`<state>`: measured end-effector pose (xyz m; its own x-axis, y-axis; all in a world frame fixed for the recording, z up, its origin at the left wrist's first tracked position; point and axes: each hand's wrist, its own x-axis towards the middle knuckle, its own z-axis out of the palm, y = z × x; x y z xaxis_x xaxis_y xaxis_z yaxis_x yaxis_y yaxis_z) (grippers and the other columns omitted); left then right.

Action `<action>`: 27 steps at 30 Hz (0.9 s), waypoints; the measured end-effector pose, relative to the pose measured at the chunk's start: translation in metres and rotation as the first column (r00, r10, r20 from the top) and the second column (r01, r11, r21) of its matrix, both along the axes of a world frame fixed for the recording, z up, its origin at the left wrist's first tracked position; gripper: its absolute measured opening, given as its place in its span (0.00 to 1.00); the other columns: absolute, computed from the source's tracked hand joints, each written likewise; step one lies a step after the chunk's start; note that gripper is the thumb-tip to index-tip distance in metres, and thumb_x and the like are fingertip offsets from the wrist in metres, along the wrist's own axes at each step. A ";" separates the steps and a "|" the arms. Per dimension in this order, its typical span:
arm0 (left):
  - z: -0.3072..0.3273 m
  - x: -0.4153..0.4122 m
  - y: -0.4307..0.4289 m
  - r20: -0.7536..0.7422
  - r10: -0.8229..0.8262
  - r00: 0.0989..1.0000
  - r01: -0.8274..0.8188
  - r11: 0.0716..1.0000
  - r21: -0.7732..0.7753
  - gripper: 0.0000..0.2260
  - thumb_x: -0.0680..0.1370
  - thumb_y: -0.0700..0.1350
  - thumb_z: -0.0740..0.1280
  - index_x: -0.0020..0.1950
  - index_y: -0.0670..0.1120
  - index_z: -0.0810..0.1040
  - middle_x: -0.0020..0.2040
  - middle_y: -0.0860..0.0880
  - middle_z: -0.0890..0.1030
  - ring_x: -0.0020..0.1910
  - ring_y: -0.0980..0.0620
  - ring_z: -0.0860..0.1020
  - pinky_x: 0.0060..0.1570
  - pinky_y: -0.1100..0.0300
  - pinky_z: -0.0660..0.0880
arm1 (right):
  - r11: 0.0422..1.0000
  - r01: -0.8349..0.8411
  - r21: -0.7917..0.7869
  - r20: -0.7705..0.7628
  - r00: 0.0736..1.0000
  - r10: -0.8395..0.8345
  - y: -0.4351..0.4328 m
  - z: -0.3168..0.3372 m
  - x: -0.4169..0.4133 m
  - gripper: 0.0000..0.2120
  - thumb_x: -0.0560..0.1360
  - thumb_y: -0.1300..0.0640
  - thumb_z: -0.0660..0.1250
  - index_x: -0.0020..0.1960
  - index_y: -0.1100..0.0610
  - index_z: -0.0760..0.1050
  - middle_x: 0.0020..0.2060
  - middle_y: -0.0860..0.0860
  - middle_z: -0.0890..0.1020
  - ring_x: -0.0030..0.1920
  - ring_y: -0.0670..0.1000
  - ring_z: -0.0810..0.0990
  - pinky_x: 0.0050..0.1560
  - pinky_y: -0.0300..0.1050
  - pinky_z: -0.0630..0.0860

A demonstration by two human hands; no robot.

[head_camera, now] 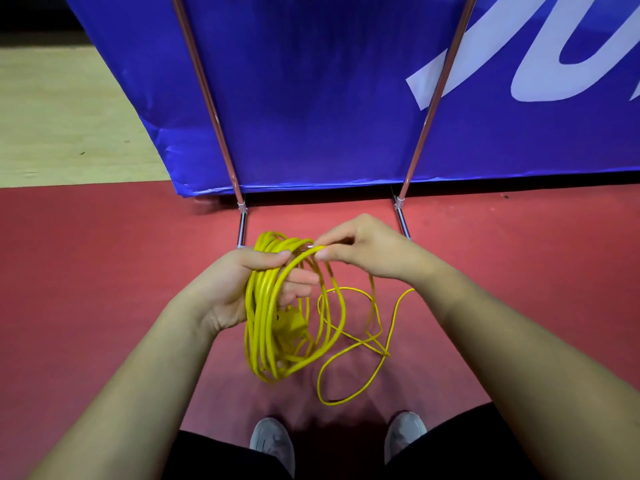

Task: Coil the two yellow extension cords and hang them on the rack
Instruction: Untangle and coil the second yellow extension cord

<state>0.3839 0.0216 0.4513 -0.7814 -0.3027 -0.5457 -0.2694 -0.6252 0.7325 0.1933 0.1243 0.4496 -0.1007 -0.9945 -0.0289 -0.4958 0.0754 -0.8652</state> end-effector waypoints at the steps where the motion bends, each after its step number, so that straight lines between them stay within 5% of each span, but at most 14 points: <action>1: -0.002 -0.001 0.002 -0.018 -0.008 1.000 0.008 1.000 -0.013 0.11 0.71 0.42 0.64 0.37 0.39 0.84 0.34 0.42 0.82 0.27 0.48 0.81 0.27 0.61 0.77 | 0.998 -0.054 -0.030 -0.033 0.998 0.053 -0.002 0.005 0.008 0.05 0.74 0.59 0.72 0.48 0.58 0.83 0.37 0.49 0.85 0.37 0.38 0.75 0.41 0.36 0.72; 4: -0.004 -0.002 0.000 -0.157 -0.016 0.987 0.023 0.999 0.048 0.03 0.69 0.42 0.70 0.38 0.44 0.78 0.27 0.49 0.70 0.21 0.55 0.68 0.24 0.64 0.66 | 0.995 -0.084 -0.045 -0.154 0.985 0.077 -0.005 -0.002 0.006 0.04 0.74 0.58 0.72 0.45 0.58 0.78 0.33 0.52 0.78 0.34 0.41 0.71 0.37 0.38 0.68; 7: -0.004 0.004 -0.012 -0.294 0.052 0.954 -0.012 0.990 0.139 0.14 0.65 0.42 0.76 0.40 0.46 0.70 0.27 0.52 0.68 0.21 0.57 0.66 0.24 0.65 0.64 | 0.974 -0.076 0.211 -0.156 0.982 0.110 0.007 -0.038 -0.024 0.08 0.74 0.59 0.72 0.41 0.53 0.73 0.34 0.51 0.76 0.36 0.45 0.71 0.40 0.43 0.69; 10: -0.001 0.013 -0.019 -0.303 0.039 0.952 -0.008 0.995 0.102 0.17 0.64 0.43 0.78 0.39 0.46 0.70 0.27 0.51 0.69 0.22 0.56 0.67 0.26 0.64 0.66 | 0.952 0.018 0.307 -0.004 1.000 -0.017 0.020 -0.064 -0.050 0.10 0.76 0.62 0.69 0.40 0.52 0.71 0.32 0.47 0.80 0.42 0.48 0.81 0.49 0.45 0.72; 12: -0.002 0.014 -0.017 -0.263 0.005 0.965 0.008 0.999 0.048 0.20 0.62 0.43 0.79 0.40 0.46 0.69 0.28 0.50 0.69 0.23 0.55 0.68 0.26 0.63 0.68 | 0.964 0.022 0.263 0.172 0.983 -0.069 0.019 -0.061 -0.052 0.04 0.77 0.61 0.68 0.48 0.54 0.74 0.45 0.53 0.86 0.51 0.52 0.82 0.61 0.56 0.72; 14: -0.005 0.012 -0.013 -0.227 -0.009 0.974 0.012 1.000 0.011 0.21 0.60 0.44 0.80 0.39 0.45 0.69 0.28 0.49 0.69 0.23 0.54 0.69 0.25 0.62 0.69 | 0.969 -0.046 0.242 0.320 0.947 -0.035 0.010 -0.049 -0.043 0.14 0.75 0.60 0.71 0.59 0.51 0.75 0.56 0.53 0.83 0.60 0.61 0.79 0.67 0.65 0.65; 16: -0.007 0.009 -0.012 -0.228 -0.007 0.974 0.010 1.000 0.013 0.20 0.60 0.44 0.81 0.38 0.45 0.70 0.29 0.49 0.69 0.24 0.54 0.69 0.26 0.62 0.69 | 0.966 -0.124 0.228 0.376 0.926 0.030 0.001 -0.047 -0.026 0.19 0.73 0.62 0.73 0.61 0.50 0.76 0.58 0.50 0.81 0.60 0.56 0.79 0.68 0.60 0.69; 19: -0.008 0.008 -0.014 -0.277 0.006 0.961 0.012 0.998 0.062 0.18 0.63 0.43 0.79 0.42 0.45 0.71 0.29 0.50 0.69 0.24 0.55 0.69 0.27 0.63 0.69 | 0.968 -0.136 0.210 0.237 0.968 0.085 -0.002 -0.056 -0.002 0.11 0.71 0.51 0.74 0.52 0.52 0.80 0.49 0.59 0.82 0.47 0.52 0.77 0.56 0.62 0.75; 21: -0.009 0.009 -0.015 -0.293 0.006 0.956 0.020 0.996 0.086 0.20 0.64 0.43 0.78 0.47 0.43 0.71 0.29 0.50 0.69 0.25 0.55 0.69 0.27 0.63 0.69 | 0.984 -0.092 0.154 0.105 0.992 0.077 -0.004 -0.061 0.000 0.17 0.73 0.45 0.70 0.46 0.60 0.79 0.42 0.64 0.79 0.41 0.49 0.73 0.46 0.50 0.72; 27: -0.004 0.004 -0.007 -0.126 -0.078 0.989 0.086 0.994 0.064 0.12 0.66 0.43 0.76 0.43 0.43 0.75 0.30 0.48 0.71 0.24 0.52 0.71 0.26 0.62 0.71 | 0.984 0.177 0.024 0.061 0.982 -0.178 -0.004 -0.051 -0.028 0.08 0.76 0.56 0.70 0.43 0.61 0.81 0.31 0.55 0.80 0.33 0.46 0.75 0.37 0.41 0.70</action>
<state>0.3883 0.0141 0.4470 -0.8646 -0.1996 -0.4612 -0.2322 -0.6552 0.7189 0.1653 0.1205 0.3982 -0.2731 -0.9602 -0.0589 -0.4184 0.1737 -0.8915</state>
